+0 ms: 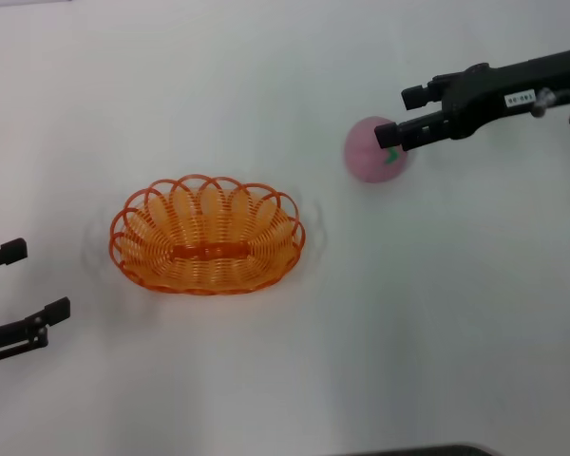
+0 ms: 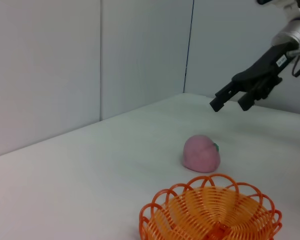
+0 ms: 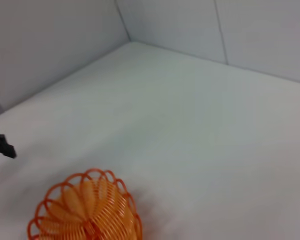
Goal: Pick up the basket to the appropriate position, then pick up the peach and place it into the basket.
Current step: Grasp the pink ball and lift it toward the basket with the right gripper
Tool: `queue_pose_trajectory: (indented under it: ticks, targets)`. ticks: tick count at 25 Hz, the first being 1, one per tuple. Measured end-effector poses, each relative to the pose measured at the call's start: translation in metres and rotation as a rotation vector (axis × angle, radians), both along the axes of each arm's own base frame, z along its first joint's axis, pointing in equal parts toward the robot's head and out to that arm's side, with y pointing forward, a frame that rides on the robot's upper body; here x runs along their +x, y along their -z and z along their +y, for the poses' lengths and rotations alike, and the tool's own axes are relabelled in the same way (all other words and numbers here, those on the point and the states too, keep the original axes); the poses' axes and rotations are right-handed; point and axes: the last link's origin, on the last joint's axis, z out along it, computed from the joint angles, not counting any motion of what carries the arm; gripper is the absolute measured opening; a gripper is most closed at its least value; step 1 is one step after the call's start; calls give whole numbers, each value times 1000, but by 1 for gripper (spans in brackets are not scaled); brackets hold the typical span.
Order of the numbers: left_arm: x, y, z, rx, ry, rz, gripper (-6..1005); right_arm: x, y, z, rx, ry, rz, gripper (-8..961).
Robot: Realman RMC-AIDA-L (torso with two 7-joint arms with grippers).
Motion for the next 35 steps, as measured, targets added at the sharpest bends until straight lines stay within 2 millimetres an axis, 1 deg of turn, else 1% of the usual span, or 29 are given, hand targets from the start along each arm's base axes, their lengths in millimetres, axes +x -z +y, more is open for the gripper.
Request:
queue_pose_trajectory:
  ticks: [9, 15, 19, 25, 35]
  targets:
    - [1, 0, 1, 0, -1, -3, 885, -17, -1, 25, 0, 96, -173, 935]
    - [1, 0, 1, 0, 0, -3, 885, -27, 11, 34, -25, 106, -306, 936]
    - [1, 0, 1, 0, -1, -3, 884, -31, 20, 36, -33, 90, -364, 936]
    - [-1, -2, 1, 14, -9, -5, 883, -32, 23, 38, -21, 84, -374, 934]
    - [-1, -3, 2, 22, -10, -7, 883, -27, 36, 36, -35, 80, -398, 931]
